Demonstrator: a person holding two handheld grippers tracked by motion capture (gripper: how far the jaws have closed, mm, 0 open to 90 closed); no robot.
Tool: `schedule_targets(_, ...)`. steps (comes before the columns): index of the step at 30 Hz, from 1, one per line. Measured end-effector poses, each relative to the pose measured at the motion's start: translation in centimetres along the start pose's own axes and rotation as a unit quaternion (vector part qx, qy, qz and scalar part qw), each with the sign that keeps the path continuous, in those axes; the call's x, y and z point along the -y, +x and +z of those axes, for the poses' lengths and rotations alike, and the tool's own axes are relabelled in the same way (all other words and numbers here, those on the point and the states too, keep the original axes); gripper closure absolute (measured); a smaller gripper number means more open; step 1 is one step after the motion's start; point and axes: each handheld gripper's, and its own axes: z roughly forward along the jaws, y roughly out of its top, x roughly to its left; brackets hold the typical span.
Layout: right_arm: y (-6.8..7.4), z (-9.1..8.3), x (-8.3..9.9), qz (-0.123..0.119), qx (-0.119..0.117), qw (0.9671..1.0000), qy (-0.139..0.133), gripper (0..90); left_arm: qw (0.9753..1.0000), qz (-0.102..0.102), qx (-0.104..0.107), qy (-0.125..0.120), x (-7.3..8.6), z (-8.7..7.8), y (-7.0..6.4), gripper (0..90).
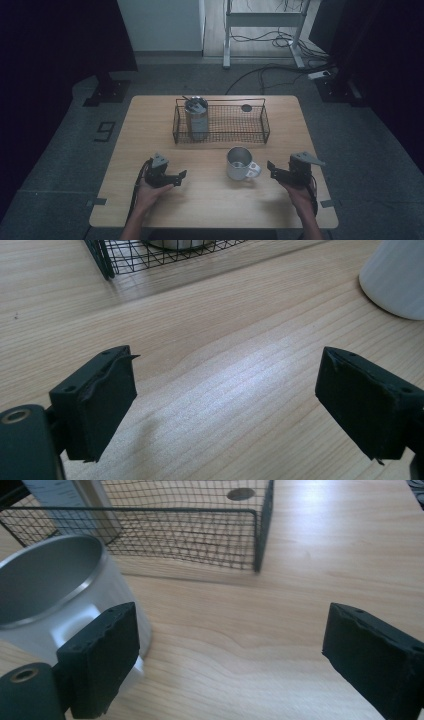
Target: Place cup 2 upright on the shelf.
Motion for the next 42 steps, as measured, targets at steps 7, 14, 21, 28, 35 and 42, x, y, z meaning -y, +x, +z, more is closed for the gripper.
schedule_targets(7, 1.4, 0.7, -0.9, -0.006, -0.022, 0.9997, -0.005, 7.6, 0.9999, 0.007, 0.003, 0.007, 0.2, 0.3, -0.4, 9.2)
schedule_targets(14, 2.5, 1.3, -1.5, -0.014, -0.032, 0.9994, -0.007, 4.7, 0.9999, 0.009, -0.009, 0.009, 0.3, -0.1, -0.4, 9.2)
schedule_targets(21, 3.9, 2.1, -2.6, -0.029, -0.049, 0.9984, -0.006, 1.5, 0.9999, 0.002, -0.015, -0.004, 0.4, -0.7, 0.0, 9.2)
schedule_targets(28, 5.8, 3.0, -3.1, -0.040, -0.067, 0.9969, -0.005, 0.8, 0.9998, -0.004, -0.019, -0.012, 0.5, -0.8, 0.2, 10.3)
schedule_targets(35, 7.0, 3.8, -3.0, -0.048, -0.085, 0.9952, 0.004, 0.0, 0.9998, -0.007, -0.017, -0.009, 0.7, -0.8, 0.2, 10.3)
schedule_targets(42, 7.8, 4.3, -2.8, -0.058, -0.097, 0.9935, 0.014, 0.0, 0.9998, -0.009, -0.016, -0.004, 0.9, -0.7, 0.2, 10.3)
